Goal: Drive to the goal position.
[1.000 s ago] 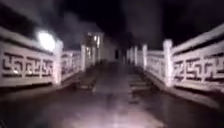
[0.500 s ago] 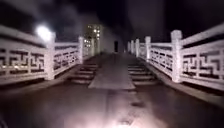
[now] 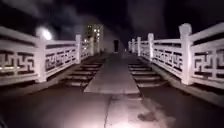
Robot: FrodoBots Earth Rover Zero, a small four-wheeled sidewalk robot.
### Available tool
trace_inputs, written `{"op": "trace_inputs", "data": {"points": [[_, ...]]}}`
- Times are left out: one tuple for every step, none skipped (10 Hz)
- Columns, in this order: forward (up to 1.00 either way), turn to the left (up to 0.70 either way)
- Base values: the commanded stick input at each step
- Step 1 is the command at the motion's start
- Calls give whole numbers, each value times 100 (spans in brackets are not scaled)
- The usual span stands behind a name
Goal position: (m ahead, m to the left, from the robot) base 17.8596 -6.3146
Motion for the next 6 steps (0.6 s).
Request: {"op": "trace_inputs", "data": {"points": [[70,0],[70,0],[70,0],[70,0],[70,0],[70,0]]}}
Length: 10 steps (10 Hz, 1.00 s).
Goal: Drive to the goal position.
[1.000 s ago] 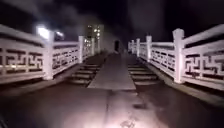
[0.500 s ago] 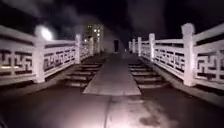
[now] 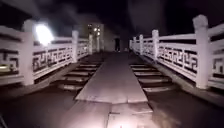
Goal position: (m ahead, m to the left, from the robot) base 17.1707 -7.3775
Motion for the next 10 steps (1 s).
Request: {"op": "trace_inputs", "data": {"points": [[70,0],[70,0],[70,0],[70,0],[70,0],[70,0],[70,0],[70,0],[70,0],[70,0]]}}
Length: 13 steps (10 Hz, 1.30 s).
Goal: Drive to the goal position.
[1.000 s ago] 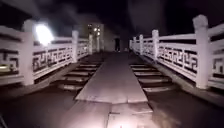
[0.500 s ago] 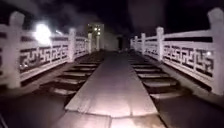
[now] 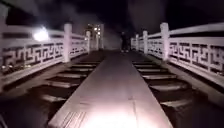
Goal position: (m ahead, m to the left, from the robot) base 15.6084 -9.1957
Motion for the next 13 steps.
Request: {"op": "trace_inputs", "data": {"points": [[70,0],[70,0],[70,0],[70,0],[70,0],[70,0],[70,0],[70,0],[70,0],[70,0],[70,0],[70,0],[70,0]]}}
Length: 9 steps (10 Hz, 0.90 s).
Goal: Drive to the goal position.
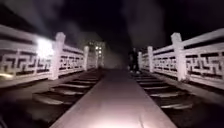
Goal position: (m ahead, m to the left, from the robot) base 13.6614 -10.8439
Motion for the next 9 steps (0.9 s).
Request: {"op": "trace_inputs", "data": {"points": [[70,0],[70,0],[70,0],[70,0],[70,0],[70,0],[70,0],[70,0],[70,0]]}}
